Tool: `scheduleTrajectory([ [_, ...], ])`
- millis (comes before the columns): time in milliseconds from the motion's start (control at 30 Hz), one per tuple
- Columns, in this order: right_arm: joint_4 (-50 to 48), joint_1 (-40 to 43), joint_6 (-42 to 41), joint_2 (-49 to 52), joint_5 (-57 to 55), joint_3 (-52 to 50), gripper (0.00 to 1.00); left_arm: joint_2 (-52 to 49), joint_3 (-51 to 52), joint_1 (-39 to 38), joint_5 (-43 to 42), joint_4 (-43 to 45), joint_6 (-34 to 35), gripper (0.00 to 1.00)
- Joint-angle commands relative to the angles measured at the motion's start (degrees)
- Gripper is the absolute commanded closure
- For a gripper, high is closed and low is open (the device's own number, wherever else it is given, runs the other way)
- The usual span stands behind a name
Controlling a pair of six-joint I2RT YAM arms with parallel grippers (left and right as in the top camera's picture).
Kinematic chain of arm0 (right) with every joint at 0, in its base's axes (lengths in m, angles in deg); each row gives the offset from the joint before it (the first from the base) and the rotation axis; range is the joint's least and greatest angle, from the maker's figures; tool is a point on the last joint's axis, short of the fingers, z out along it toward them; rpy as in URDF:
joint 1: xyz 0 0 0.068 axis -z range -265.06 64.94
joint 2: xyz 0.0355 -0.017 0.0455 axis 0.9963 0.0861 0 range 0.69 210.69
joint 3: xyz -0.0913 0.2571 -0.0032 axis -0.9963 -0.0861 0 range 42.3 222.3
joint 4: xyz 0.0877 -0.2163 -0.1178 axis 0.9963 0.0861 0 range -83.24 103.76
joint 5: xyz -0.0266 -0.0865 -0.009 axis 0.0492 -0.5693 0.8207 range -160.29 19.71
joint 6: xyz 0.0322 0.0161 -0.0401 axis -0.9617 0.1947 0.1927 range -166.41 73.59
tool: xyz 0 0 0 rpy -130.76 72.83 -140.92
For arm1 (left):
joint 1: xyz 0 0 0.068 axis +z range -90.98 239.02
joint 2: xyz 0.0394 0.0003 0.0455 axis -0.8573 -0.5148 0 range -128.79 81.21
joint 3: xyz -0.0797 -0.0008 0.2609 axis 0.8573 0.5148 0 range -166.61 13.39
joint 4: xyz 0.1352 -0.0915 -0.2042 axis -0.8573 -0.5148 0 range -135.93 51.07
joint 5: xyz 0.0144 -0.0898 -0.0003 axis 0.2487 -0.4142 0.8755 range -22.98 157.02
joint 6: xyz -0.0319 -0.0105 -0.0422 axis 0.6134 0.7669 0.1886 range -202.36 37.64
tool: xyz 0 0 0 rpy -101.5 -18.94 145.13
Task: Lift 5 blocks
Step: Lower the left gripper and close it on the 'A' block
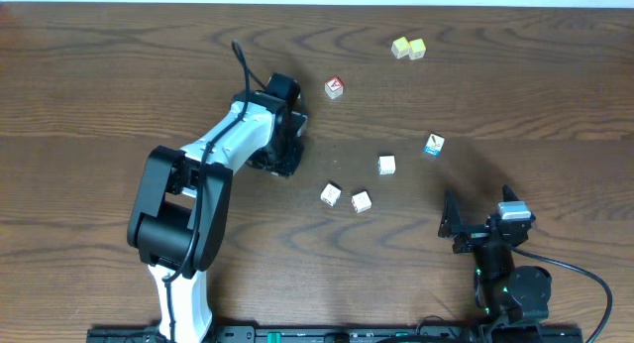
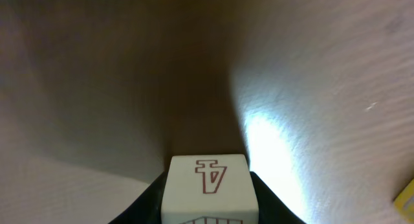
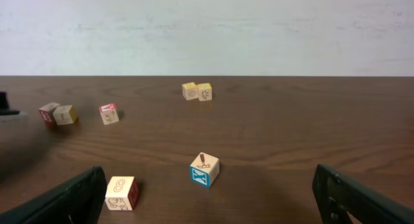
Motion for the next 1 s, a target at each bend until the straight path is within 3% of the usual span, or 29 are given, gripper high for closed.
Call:
scheduleTrajectory([
  [0, 0.07, 0.5, 0.68, -0.33, -0.48, -0.2, 0.01, -1.62, 1.46, 0.28, 1.95, -4.15, 6.62, 0.68],
  [333, 0.04, 0.5, 0.68, -0.33, -0.5, -0.2, 0.01, -1.62, 4.57, 0.28, 1.27, -7.19, 12.7, 0.68],
  [733, 0.07, 0.5, 0.68, -0.33, -0.48, -0.2, 0.01, -1.62, 5.86, 1.07, 0.83, -10.93, 12.81, 0.68],
  [967, 0.07, 0.5, 0.68, -0.33, -0.48, -0.2, 0.01, -1.62, 6.38, 2.69, -3.72, -11.67, 12.81, 0.56],
])
